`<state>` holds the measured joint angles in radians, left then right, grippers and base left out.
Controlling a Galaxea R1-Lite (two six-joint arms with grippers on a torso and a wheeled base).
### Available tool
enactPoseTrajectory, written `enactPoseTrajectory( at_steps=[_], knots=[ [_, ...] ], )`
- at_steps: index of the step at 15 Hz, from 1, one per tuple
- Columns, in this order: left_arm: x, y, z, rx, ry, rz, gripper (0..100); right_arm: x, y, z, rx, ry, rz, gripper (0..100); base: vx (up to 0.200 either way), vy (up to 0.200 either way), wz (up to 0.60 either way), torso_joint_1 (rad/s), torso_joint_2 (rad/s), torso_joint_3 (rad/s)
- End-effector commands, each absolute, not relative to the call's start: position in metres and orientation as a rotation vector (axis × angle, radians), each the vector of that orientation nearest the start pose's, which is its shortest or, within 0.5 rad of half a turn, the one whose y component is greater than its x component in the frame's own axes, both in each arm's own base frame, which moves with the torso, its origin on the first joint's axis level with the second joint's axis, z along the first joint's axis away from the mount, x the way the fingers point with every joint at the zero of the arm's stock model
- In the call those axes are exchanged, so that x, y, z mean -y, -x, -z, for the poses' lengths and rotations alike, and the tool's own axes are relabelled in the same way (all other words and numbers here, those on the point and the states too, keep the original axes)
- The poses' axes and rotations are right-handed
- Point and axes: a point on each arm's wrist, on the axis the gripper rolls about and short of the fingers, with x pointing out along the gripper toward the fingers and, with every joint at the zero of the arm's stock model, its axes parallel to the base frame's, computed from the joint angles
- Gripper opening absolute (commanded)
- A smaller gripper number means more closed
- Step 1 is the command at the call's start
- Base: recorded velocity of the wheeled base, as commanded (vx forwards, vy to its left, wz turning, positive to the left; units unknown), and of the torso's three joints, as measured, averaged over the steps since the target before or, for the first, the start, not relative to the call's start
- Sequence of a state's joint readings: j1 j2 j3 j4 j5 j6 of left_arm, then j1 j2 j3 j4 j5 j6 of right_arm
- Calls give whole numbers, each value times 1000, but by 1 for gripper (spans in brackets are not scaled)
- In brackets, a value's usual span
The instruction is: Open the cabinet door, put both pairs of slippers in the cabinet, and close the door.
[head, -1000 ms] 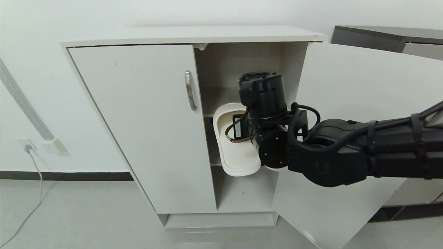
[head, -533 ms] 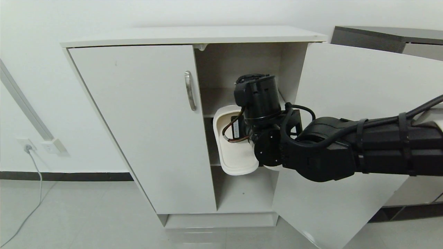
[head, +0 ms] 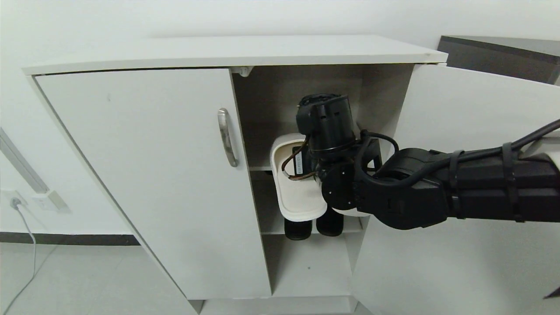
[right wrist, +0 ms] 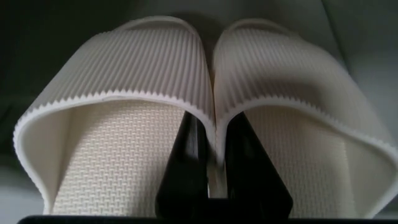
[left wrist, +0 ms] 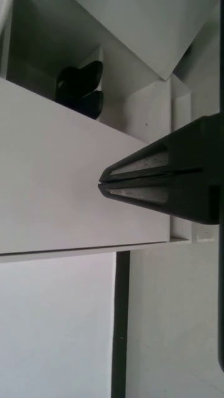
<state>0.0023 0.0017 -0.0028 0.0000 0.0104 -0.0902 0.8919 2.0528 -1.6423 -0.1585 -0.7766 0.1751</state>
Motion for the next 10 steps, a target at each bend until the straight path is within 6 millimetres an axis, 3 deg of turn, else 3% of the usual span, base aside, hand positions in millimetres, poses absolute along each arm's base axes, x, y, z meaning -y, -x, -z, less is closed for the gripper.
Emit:
enactPoseTrajectory(
  at_steps=[1,4,10],
  knots=[
    [0,23,-76,2,91,-14,0,-319,-278,-242,-178,3,-100,0,200,0,0,2,7,-2],
    [0,23,-76,1,92,-15,0,-318,-283,-242,-174,-4,-97,0,0,0,0,0,0,0],
    [0,23,-76,2,94,-17,0,-324,-319,-236,-170,-13,-50,0,0,0,0,0,0,0]
  ],
)
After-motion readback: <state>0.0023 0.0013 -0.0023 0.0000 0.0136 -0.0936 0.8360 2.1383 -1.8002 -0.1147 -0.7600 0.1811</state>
